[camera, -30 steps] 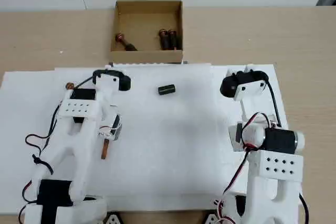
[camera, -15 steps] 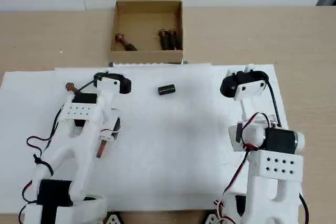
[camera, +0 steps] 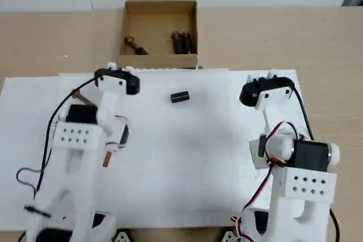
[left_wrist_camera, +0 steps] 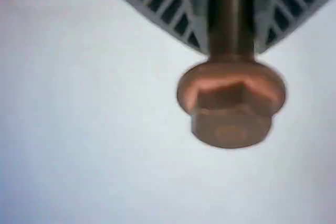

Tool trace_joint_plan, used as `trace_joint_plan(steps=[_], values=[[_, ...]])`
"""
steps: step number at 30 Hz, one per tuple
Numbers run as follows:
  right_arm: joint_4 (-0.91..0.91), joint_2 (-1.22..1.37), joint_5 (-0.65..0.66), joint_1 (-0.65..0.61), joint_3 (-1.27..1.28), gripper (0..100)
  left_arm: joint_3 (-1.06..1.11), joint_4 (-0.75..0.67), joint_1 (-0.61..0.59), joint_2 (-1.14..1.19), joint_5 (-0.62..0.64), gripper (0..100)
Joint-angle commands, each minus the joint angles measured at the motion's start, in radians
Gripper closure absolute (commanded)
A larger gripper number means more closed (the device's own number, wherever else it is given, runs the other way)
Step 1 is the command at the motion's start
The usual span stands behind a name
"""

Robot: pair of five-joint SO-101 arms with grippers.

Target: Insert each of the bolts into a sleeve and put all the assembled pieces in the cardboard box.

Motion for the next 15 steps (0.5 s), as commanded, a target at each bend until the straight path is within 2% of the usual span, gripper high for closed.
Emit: trace_joint_plan(steps=[1, 4, 8, 13, 15], values=[[0.030, -0.090, 0.002, 0.010, -0.055, 99.5, -0.039, 0.037, 0.101, -0.167, 0.011, 100], [0.024, -0.217, 0.003, 0.012, -0.051, 99.5, -0.036, 0.020, 0.146, -0.292, 0.014, 100], [-0.022, -0.364, 0.000, 0.008, -0.021, 99.5, 0.031, -0.104, 0.147, -0.451, 0.014, 100], [-0.148, -0.533, -0.008, 0.007, 0.152, 99.5, 0.236, -0.295, 0.147, -0.681, 0.015, 100], [-0.219, -0.615, -0.052, 0.005, 0.232, 99.5, 0.321, -0.353, 0.146, -0.775, 0.017, 100]])
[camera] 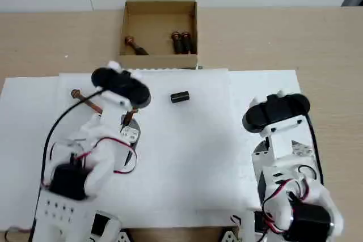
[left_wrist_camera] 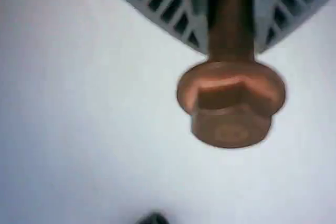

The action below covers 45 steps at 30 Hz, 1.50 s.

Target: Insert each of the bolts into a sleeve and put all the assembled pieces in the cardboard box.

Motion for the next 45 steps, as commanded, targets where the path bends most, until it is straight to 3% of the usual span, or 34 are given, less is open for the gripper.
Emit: trace_joint_plan(steps=[1, 8, 15, 20, 24, 30, 35, 45], values=[[-0.125, -0.140, -0.061, 0.005, 0.103, 99.5, 0.122, -0.123, 0.006, -0.178, 0.017, 100], [-0.277, -0.374, -0.167, -0.007, 0.385, 99.5, 0.275, -0.287, -0.041, -0.331, 0.229, 100], [-0.400, -0.415, -0.333, -0.231, 0.545, 99.5, 0.360, -0.440, -0.037, -0.338, 0.339, 100], [-0.581, -0.415, -0.341, -0.375, 0.663, 99.5, 0.429, -0.549, -0.034, -0.339, 0.408, 100], [-0.653, -0.415, -0.336, -0.489, 0.723, 99.5, 0.470, -0.635, -0.026, -0.339, 0.539, 100], [-0.743, -0.415, -0.336, -0.599, 0.807, 99.5, 0.524, -0.758, 0.087, -0.339, 0.707, 100], [-0.751, -0.415, -0.333, -0.673, 0.821, 99.5, 0.527, -0.810, 0.153, -0.339, 0.735, 100], [-0.753, -0.415, -0.288, -0.768, 0.827, 99.5, 0.526, -0.827, 0.160, -0.339, 0.738, 100]])
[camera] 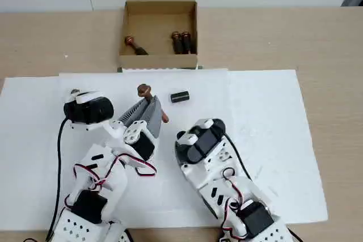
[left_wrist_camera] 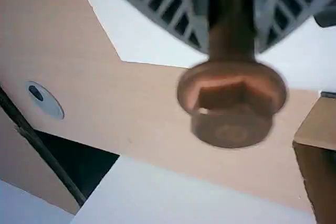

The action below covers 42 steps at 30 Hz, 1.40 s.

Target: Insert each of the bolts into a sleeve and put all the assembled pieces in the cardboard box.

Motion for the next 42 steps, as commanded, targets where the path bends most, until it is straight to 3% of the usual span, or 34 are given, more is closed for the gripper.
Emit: trace_joint_plan(steps=[1, 12, 23, 42], values=[[-0.028, -0.010, 0.049, -0.025, -0.006, 99.5, -0.008, -0.028, 0.008, -0.015, 0.008, 100], [-0.117, -0.010, 0.173, -0.018, 0.009, 99.5, -0.012, 0.014, 0.101, -0.015, 0.008, 100], [-0.119, -0.010, 0.175, 0.033, 0.002, 99.5, -0.010, 0.014, 0.104, -0.015, 0.005, 100], [-0.153, -0.010, 0.176, 0.015, -0.020, 99.5, 0.071, 0.014, 0.178, -0.014, 0.005, 100]])
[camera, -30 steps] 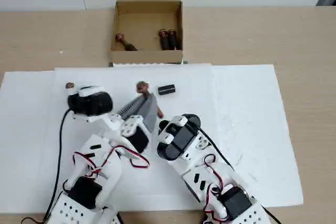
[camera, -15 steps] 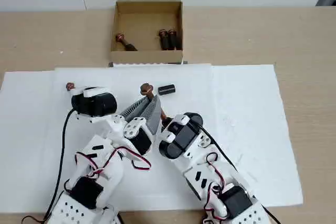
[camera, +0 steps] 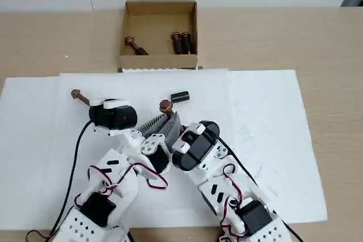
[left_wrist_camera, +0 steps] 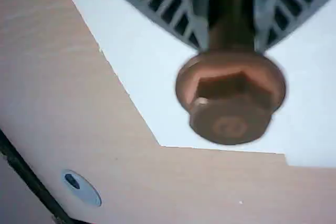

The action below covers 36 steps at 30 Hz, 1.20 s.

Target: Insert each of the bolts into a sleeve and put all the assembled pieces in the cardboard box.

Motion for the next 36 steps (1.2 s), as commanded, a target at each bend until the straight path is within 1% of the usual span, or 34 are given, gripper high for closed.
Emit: trace_joint_plan(steps=[1, 4, 8, 11, 14, 16, 20, 22, 30, 36], values=[[-0.031, -0.013, 0.012, -0.010, -0.046, 99.5, 0.005, 0.003, 0.020, -0.009, 0.008, 100], [-0.031, -0.013, 0.012, -0.010, -0.048, 99.5, 0.028, 0.008, 0.032, -0.009, 0.008, 100], [-0.031, -0.013, 0.012, -0.010, -0.048, 99.5, 0.035, 0.087, 0.071, -0.011, 0.006, 100], [-0.031, -0.013, 0.012, -0.008, -0.046, 99.5, 0.035, 0.127, 0.071, -0.011, 0.005, 99], [-0.031, -0.013, 0.012, -0.008, -0.043, 99.5, 0.033, 0.157, 0.071, -0.011, -0.046, 99], [-0.031, -0.013, 0.012, -0.008, -0.043, 99.5, 0.033, 0.158, 0.069, -0.012, -0.064, 96], [-0.031, -0.013, 0.012, -0.007, -0.041, 99.5, 0.018, 0.158, 0.069, -0.012, -0.100, 82], [-0.030, -0.013, 0.012, -0.007, -0.041, 99.5, 0.004, 0.158, 0.066, -0.012, -0.118, 79], [-0.025, -0.013, 0.012, -0.005, -0.041, 99.5, -0.082, 0.167, -0.061, -0.006, -0.221, 79], [-0.025, -0.013, 0.012, -0.004, -0.046, 99.5, -0.213, 0.307, -0.095, -0.009, -0.226, 79]])
